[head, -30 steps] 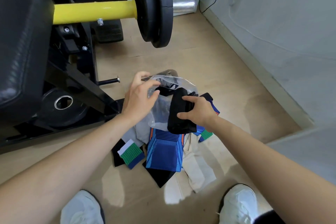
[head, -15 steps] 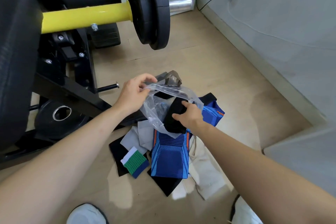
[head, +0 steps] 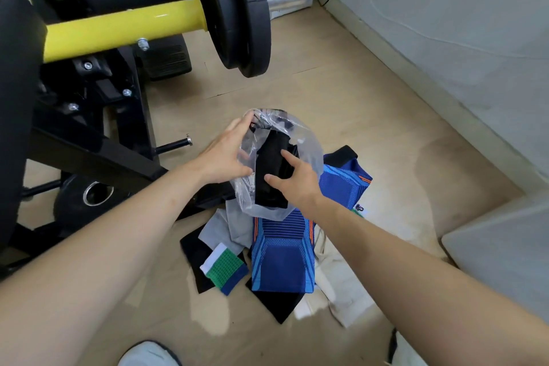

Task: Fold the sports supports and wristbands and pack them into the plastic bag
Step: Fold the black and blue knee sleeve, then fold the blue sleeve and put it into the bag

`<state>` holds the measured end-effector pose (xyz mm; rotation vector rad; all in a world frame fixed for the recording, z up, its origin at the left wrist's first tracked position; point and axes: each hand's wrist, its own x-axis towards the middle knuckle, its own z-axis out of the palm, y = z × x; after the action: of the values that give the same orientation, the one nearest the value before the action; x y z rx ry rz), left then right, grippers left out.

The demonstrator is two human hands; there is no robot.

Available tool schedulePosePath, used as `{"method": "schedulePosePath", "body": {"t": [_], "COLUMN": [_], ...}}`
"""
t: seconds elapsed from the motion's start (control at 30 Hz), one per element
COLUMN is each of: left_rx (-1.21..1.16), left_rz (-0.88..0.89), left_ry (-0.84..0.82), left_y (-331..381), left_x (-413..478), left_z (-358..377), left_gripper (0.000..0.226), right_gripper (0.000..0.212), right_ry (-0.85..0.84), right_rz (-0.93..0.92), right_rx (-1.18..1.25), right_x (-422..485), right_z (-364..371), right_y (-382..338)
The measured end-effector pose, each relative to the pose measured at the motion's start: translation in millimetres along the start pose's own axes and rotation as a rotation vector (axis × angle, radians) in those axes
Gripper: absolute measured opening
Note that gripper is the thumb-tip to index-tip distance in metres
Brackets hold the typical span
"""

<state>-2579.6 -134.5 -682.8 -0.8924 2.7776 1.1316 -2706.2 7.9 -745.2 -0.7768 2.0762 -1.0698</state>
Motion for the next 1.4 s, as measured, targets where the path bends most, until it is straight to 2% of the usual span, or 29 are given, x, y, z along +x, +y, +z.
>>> {"method": "schedulePosePath", "body": {"t": [0.17,0.27,0.43,0.67,0.73,0.77,0.83,0.9,1.13,1.23,1.4], "left_rx": [0.151,0.177,0.156,0.057,0.015,0.008,0.019,0.033,0.154,0.105,0.039], "left_rz": [0.015,0.01,0.115,0.161,0.166,0.166,0.16,0.131,0.069,0.076,0.156], "left_ry": [0.085,0.083,0.146,0.199,0.215,0.219,0.228,0.231,0.248,0.264,0.333], "left_y": [-3,-9,0,14,12,11,8,1,-11,-7,1], "left_x": [12,15,20,27,31,32,35,36,22,14,2], "left_z": [-17,-12,-7,-17,-21,-23,-25,-29,-22,-17,-8], "left_gripper": [0.12,0.118,0.112,0.114,0.114,0.114,0.114,0.114,0.116,0.113,0.092], "right_gripper": [0.082,0.081,0.081,0.083,0.089,0.093,0.093,0.09,0.082,0.074,0.053], "right_ry": [0.024,0.054,0.186,0.296,0.216,0.12,-0.105,-0.182,-0.089,-0.062,-0.098], "right_rz": [0.111,0.138,0.161,0.207,0.174,0.173,0.184,0.203,-0.011,-0.094,-0.268], "right_rx": [-0.259,-0.291,0.122,0.407,0.433,0.387,0.179,-0.009,-0.077,-0.057,-0.033], "right_x": [19,24,41,95,111,119,133,140,124,103,51], "right_z": [-3,-12,8,52,62,65,63,60,42,28,-4], "right_y": [10,12,-3,-25,-24,-21,-12,-2,8,-3,-22]}}
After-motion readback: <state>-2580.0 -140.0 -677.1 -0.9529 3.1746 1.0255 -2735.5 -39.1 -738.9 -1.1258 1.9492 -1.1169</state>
